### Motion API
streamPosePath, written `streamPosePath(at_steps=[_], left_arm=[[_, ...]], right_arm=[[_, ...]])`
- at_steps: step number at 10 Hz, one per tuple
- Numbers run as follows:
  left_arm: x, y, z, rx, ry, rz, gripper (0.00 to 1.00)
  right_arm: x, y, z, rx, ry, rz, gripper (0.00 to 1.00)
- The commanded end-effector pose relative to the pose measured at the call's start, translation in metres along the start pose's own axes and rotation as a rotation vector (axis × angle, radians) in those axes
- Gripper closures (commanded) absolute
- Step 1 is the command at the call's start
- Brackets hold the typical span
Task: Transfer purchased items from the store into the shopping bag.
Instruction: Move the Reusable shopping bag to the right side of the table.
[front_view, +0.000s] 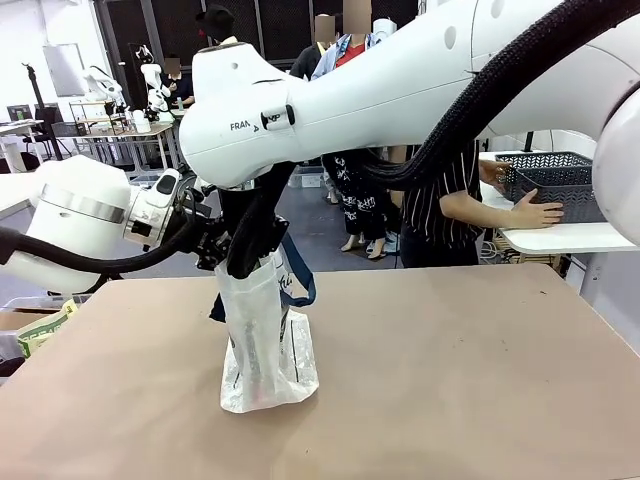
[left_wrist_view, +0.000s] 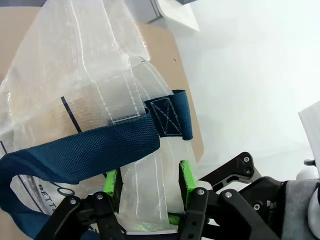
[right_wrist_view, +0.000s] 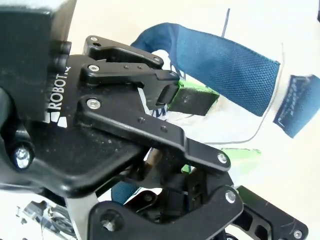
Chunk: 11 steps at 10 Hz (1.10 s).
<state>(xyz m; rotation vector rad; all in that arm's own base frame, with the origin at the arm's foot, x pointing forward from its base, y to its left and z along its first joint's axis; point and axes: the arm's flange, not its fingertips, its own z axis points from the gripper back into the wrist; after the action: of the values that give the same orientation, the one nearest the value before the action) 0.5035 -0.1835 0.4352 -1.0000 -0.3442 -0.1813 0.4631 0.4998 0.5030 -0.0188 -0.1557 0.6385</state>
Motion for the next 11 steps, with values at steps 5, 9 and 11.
streamPosePath(at_steps=[5, 9, 11], left_arm=[[-0.008, -0.013, 0.017, -0.2, 0.015, -0.001, 0.4], [-0.008, -0.014, 0.023, -0.272, 0.041, -0.007, 0.4], [-0.008, -0.014, 0.017, -0.288, 0.072, -0.018, 0.4]], right_arm=[[0.003, -0.001, -0.023, -0.074, -0.018, -0.025, 1.0], [0.003, -0.002, -0.024, -0.071, -0.018, -0.034, 1.0], [0.006, 0.0, -0.025, -0.071, -0.016, -0.02, 1.0]])
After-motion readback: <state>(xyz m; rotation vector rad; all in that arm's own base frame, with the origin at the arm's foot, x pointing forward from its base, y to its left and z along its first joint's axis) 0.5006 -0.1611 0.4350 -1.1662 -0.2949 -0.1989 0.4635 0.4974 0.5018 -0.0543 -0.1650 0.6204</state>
